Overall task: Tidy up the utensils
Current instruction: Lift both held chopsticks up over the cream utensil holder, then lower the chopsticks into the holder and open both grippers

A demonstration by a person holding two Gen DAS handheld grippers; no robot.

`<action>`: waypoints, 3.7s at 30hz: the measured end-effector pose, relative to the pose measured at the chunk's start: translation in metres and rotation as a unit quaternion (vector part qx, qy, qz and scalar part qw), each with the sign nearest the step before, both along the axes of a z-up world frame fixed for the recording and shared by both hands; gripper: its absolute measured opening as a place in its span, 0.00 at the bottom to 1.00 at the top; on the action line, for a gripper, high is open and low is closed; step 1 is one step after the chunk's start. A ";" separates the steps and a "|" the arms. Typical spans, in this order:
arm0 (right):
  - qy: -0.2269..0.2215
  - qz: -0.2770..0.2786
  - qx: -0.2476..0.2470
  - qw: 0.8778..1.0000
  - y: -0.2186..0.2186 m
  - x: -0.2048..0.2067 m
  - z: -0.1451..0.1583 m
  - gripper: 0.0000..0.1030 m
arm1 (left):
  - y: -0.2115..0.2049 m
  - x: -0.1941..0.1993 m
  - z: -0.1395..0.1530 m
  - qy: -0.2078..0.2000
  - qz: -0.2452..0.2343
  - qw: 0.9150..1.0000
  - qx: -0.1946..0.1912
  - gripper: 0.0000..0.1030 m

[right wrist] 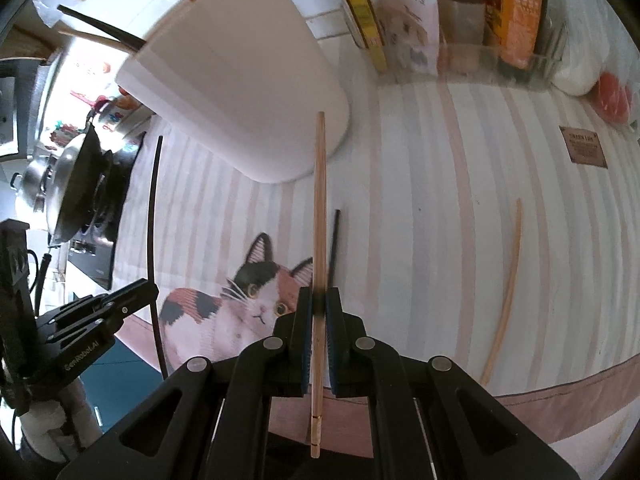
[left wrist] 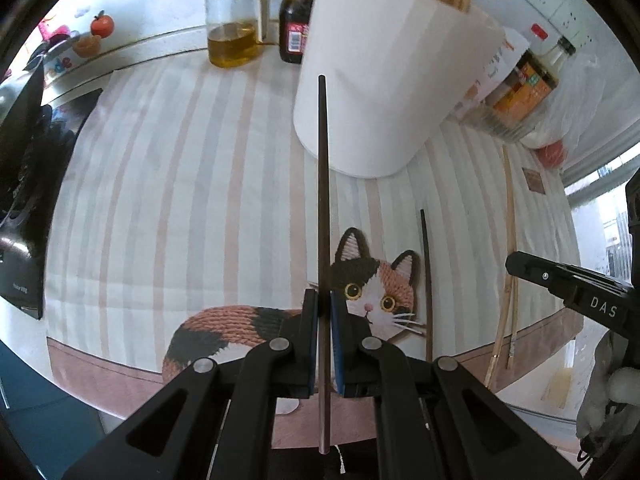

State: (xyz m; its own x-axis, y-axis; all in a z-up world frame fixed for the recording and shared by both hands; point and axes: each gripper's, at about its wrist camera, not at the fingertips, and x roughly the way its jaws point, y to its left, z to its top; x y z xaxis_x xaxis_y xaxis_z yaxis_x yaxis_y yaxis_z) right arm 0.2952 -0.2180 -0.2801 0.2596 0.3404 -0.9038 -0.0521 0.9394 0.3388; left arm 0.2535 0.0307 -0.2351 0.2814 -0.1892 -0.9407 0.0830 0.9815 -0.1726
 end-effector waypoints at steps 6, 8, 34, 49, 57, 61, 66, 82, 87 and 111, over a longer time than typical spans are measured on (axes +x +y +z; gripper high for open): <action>-0.025 -0.001 0.016 1.000 0.002 0.004 0.024 0.06 | 0.004 0.000 0.019 -0.019 0.017 1.000 -0.010 0.04; -0.034 -0.003 0.021 0.999 0.002 0.005 0.030 0.06 | 0.006 0.001 0.028 -0.029 0.020 0.999 -0.015 0.04; -0.204 -0.009 0.079 0.976 0.008 0.023 0.184 0.06 | 0.015 0.011 0.176 -0.200 0.022 0.977 -0.077 0.04; -0.309 -0.035 0.078 0.947 -0.002 0.072 0.247 0.06 | -0.012 0.074 0.238 -0.295 0.006 0.952 -0.081 0.04; -0.363 -0.056 0.060 0.928 -0.005 0.112 0.241 0.06 | -0.022 0.112 0.229 -0.314 0.008 0.946 -0.077 0.04; -0.377 -0.059 0.054 0.923 -0.002 0.127 0.230 0.06 | -0.024 0.128 0.214 -0.313 0.015 0.947 -0.073 0.04; -0.386 -0.060 0.051 0.919 0.003 0.141 0.214 0.06 | -0.028 0.140 0.197 -0.302 0.018 0.951 -0.068 0.04; -0.392 -0.062 0.046 0.917 0.009 0.134 0.166 0.06 | -0.035 0.149 0.161 -0.289 0.012 0.955 -0.064 0.04; -0.385 -0.060 0.047 0.920 0.011 0.129 0.158 0.06 | -0.032 0.150 0.159 -0.284 0.014 0.956 -0.069 0.04; -0.342 -0.014 0.068 0.937 0.011 0.091 0.145 0.07 | -0.039 0.128 0.156 -0.243 0.006 0.967 -0.071 0.09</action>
